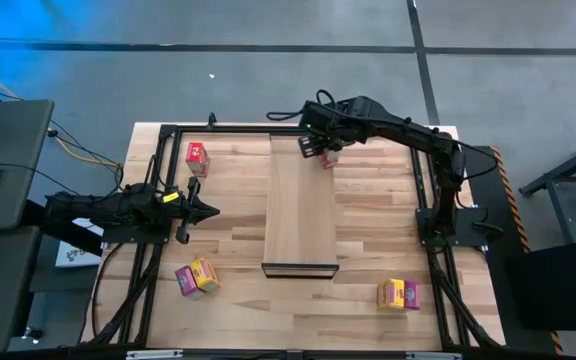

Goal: Stack cereal on shelf
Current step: Put the right red cereal box on the shelf

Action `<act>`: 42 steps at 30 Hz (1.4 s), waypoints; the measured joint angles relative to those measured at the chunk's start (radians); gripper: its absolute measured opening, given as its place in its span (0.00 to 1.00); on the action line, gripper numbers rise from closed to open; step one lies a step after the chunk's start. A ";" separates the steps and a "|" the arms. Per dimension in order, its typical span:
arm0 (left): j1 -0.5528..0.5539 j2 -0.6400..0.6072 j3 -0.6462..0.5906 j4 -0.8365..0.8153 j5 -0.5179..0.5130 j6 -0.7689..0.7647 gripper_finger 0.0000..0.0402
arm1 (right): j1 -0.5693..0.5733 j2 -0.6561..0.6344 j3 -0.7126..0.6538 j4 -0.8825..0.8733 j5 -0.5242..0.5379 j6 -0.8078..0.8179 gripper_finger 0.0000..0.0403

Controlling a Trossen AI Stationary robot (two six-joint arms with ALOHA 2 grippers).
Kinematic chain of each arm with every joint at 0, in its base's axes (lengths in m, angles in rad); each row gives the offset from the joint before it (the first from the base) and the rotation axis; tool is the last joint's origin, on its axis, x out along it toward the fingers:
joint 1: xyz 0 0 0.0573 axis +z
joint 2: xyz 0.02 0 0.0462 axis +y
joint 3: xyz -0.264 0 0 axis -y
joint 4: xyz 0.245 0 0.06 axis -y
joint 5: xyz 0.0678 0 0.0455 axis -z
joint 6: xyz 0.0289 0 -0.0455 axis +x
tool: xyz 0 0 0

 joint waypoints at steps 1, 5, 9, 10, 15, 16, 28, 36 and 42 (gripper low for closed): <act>0.000 0.000 0.000 0.000 0.000 0.000 0.00 | 0.000 0.000 0.000 0.004 -0.011 -0.002 0.59; 0.000 0.000 0.000 0.000 0.000 0.000 0.00 | 0.000 0.000 0.000 0.004 -0.021 -0.010 0.59; 0.000 0.000 0.000 0.000 0.000 0.000 0.00 | -0.008 -0.004 0.000 -0.015 -0.025 -0.019 0.59; 0.000 0.000 0.000 0.000 0.000 0.000 0.00 | -0.010 -0.006 0.000 -0.025 -0.025 -0.018 0.59; 0.000 0.000 0.000 0.000 0.000 0.000 0.00 | -0.016 -0.008 0.000 -0.079 -0.052 -0.019 0.59; 0.000 0.000 0.000 0.000 0.000 0.000 0.00 | -0.016 -0.008 0.000 -0.086 -0.057 -0.019 0.59; 0.000 0.000 0.000 0.000 0.000 0.000 0.00 | -0.015 -0.008 0.000 -0.093 -0.157 -0.045 0.59; 0.000 0.000 0.000 0.000 0.000 0.000 0.00 | -0.015 -0.008 0.000 -0.087 -0.205 -0.069 0.59; 0.000 0.000 0.000 0.000 0.000 0.000 0.00 | -0.015 -0.009 0.000 -0.066 -0.205 -0.090 0.59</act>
